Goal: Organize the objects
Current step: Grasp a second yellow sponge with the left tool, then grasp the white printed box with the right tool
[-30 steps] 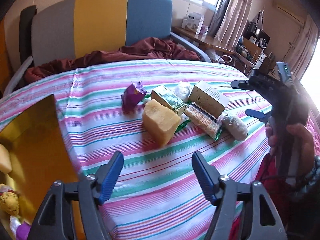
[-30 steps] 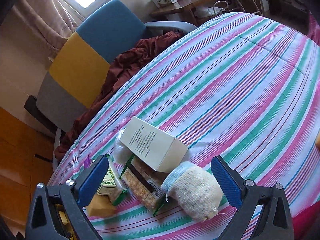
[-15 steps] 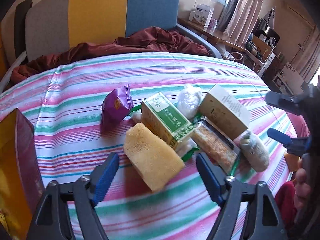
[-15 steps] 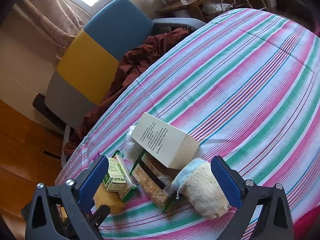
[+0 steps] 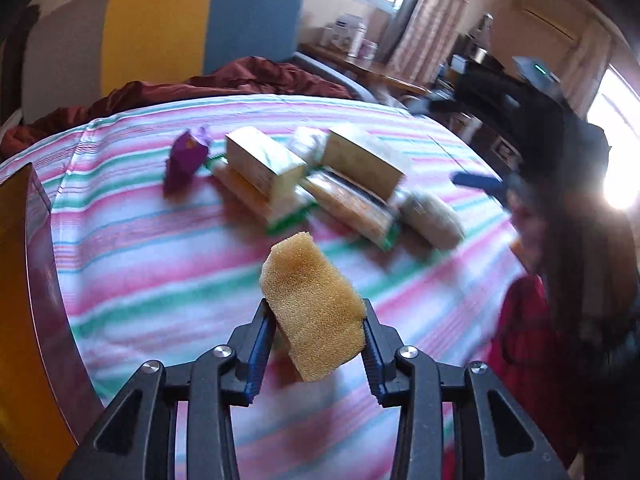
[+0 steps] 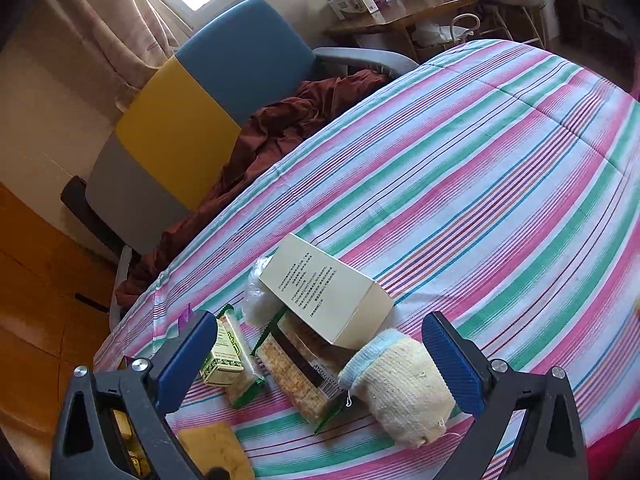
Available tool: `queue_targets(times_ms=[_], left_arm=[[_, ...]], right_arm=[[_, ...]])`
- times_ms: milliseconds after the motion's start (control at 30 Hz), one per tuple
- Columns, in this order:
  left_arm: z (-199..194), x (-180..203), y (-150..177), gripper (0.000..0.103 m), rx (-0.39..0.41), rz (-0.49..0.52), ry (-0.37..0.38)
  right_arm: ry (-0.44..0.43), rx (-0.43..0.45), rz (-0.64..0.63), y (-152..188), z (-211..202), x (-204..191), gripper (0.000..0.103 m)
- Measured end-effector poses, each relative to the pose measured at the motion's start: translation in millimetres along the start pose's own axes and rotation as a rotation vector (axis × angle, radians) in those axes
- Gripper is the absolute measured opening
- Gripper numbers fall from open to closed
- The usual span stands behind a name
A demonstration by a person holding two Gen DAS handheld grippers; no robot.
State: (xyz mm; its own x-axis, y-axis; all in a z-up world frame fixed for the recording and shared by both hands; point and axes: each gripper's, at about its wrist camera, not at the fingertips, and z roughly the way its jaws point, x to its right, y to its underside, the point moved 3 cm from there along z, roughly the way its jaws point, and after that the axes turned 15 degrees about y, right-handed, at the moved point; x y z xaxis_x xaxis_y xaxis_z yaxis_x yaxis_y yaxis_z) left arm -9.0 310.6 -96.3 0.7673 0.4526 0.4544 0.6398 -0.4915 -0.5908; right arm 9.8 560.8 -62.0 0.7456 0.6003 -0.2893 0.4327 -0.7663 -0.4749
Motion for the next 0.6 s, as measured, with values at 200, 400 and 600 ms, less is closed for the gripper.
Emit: queue_targets(times_ms=[200,400,600], left_arm=[[0.4,26.3,25.3,0.036,-0.02,0.126,-0.008],[-2.4,13.3,23.7,0.035,0.004,0.064,0.015],[-2.1,14.5,25.9,0.035,0.006,0.065,0.018]], right_arm=[[0.049,-0.009,-0.04,2.5,5.7,-3.9,0.103],[0.108,-0.013,-0.094,6.1,10.9,-9.7,0.103],[0.153,-0.005,-0.12,6.9,12.7,-11.9,0.103]])
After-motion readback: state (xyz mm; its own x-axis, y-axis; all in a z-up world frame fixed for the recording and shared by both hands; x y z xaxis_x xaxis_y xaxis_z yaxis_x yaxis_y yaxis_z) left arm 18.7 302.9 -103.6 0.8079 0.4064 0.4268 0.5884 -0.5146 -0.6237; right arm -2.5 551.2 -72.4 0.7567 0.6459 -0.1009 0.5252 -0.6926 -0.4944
